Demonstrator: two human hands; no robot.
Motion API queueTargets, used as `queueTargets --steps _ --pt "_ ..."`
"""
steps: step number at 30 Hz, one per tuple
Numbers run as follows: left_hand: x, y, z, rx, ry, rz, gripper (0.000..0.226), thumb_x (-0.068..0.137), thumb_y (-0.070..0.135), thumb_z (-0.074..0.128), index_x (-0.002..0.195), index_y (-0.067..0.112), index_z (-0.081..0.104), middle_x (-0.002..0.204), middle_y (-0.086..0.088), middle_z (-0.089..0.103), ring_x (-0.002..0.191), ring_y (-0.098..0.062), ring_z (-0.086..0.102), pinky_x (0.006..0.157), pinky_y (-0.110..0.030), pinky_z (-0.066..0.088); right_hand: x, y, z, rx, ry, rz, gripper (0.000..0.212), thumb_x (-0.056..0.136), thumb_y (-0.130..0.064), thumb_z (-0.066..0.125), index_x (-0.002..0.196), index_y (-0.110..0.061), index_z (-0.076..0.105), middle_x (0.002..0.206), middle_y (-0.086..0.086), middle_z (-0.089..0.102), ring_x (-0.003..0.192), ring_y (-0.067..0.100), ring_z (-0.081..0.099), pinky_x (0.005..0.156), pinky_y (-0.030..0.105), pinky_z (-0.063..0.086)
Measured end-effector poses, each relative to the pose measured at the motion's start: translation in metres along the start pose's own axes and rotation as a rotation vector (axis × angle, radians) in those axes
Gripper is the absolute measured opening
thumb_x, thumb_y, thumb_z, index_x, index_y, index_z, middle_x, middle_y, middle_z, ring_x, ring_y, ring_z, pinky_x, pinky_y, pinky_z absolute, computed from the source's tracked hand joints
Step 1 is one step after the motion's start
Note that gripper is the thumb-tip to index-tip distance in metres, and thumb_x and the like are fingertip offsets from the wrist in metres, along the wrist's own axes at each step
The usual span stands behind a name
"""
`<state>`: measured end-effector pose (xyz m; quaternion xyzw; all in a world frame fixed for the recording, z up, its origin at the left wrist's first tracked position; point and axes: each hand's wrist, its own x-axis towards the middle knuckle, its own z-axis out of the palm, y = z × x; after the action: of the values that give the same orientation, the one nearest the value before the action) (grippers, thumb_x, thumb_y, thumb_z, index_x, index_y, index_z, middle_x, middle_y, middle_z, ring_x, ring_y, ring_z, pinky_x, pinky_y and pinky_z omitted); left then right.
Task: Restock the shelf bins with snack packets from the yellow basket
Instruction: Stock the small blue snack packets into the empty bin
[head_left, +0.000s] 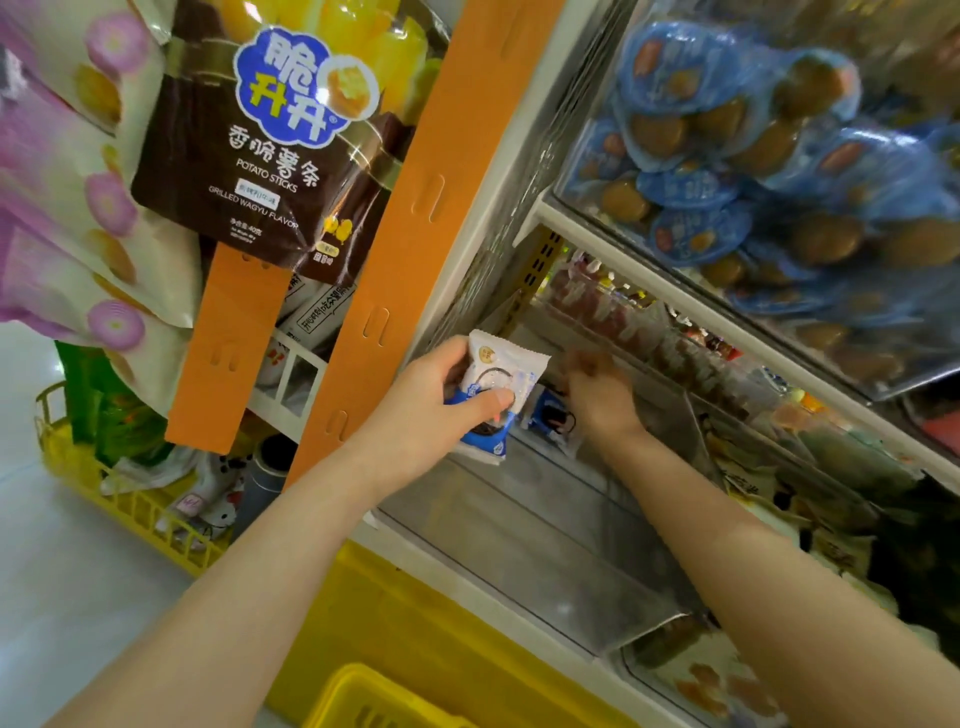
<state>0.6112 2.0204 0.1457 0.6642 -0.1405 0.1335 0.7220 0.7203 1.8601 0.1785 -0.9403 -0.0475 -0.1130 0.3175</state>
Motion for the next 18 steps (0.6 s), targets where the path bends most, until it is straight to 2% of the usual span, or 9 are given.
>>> queueTargets --steps 2,3,4,6,10,12,14,16,18 --pt "-0.005 0.002 0.002 0.079 -0.002 -0.015 0.022 0.084 0.016 0.066 0.1 0.031 0.058 0.097 0.011 0.068 0.089 -0.002 0.064 0.076 -0.016 0.052 -0.031 -0.023 -0.014 0.413 -0.101 0.065 0.031 0.101 -0.031 0.034 0.099 -0.01 0.058 0.097 0.009 0.066 0.082 0.018 0.062 0.064 0.022 0.054" --pt "-0.007 0.004 0.004 0.111 -0.002 -0.021 0.021 0.084 0.018 0.067 0.099 0.031 0.059 0.096 0.009 0.069 0.089 -0.005 0.064 0.076 -0.018 0.052 -0.047 -0.03 -0.023 0.469 -0.185 0.04 0.034 0.1 -0.035 0.036 0.095 -0.013 0.061 0.09 0.003 0.068 0.077 0.013 0.065 0.059 0.017 0.054" --pt "-0.009 0.006 0.007 0.123 0.007 -0.024 0.021 0.083 0.019 0.068 0.098 0.03 0.059 0.096 0.008 0.069 0.087 -0.006 0.064 0.075 -0.018 0.052 -0.062 -0.034 -0.031 0.449 -0.267 -0.003 0.032 0.098 -0.037 0.039 0.093 -0.017 0.063 0.085 -0.003 0.068 0.073 0.008 0.066 0.057 0.014 0.053" --pt "-0.014 0.014 0.012 0.088 0.047 -0.027 0.021 0.082 0.019 0.069 0.098 0.029 0.059 0.093 0.007 0.068 0.083 -0.004 0.064 0.067 -0.013 0.051 -0.086 -0.036 -0.044 0.406 -0.387 -0.045 0.023 0.094 -0.034 0.049 0.095 -0.017 0.064 0.086 -0.002 0.07 0.07 0.004 0.068 0.058 0.013 0.053" --pt "-0.023 0.033 0.017 0.069 -0.004 -0.029 0.032 0.077 0.023 0.074 0.102 0.037 0.058 0.099 0.003 0.066 0.087 -0.006 0.063 0.068 -0.014 0.053 -0.111 -0.029 -0.064 0.52 -0.414 0.005 0.024 0.091 -0.017 0.058 0.102 0.004 0.06 0.094 0.017 0.07 0.076 0.015 0.069 0.066 0.019 0.057" --pt "-0.027 0.043 0.018 0.083 -0.023 -0.08 0.041 0.071 0.027 0.079 0.102 0.039 0.056 0.101 0.005 0.064 0.087 -0.004 0.064 0.068 -0.015 0.053 -0.12 -0.024 -0.073 0.67 -0.413 0.066 0.018 0.091 -0.012 0.057 0.1 0.004 0.06 0.1 0.021 0.07 0.083 0.02 0.07 0.071 0.021 0.058" --pt "-0.031 0.05 0.018 0.067 0.001 -0.132 0.043 0.066 0.027 0.081 0.102 0.031 0.057 0.099 0.005 0.066 0.083 -0.003 0.066 0.065 -0.016 0.054 -0.129 -0.017 -0.08 0.764 -0.431 0.121 0.016 0.091 -0.009 0.056 0.102 0.001 0.059 0.102 0.018 0.07 0.086 0.017 0.071 0.072 0.02 0.057" --pt "-0.034 0.055 0.02 0.149 0.044 -0.115 0.04 0.065 0.025 0.083 0.096 0.024 0.058 0.094 0.005 0.067 0.082 -0.006 0.067 0.064 -0.021 0.056 -0.139 -0.009 -0.086 0.588 -0.42 0.1 0.024 0.089 -0.012 0.06 0.111 -0.004 0.055 0.111 0.015 0.068 0.094 0.016 0.069 0.081 0.024 0.056" --pt "-0.038 0.058 0.024 0.289 0.023 -0.056 0.036 0.066 0.023 0.082 0.092 0.025 0.058 0.093 0.004 0.067 0.086 -0.011 0.065 0.072 -0.03 0.056 -0.149 0.0 -0.091 0.175 -0.306 -0.038 0.048 0.084 -0.024 0.067 0.125 -0.014 0.044 0.129 0.0 0.055 0.112 0.009 0.057 0.098 0.028 0.048"
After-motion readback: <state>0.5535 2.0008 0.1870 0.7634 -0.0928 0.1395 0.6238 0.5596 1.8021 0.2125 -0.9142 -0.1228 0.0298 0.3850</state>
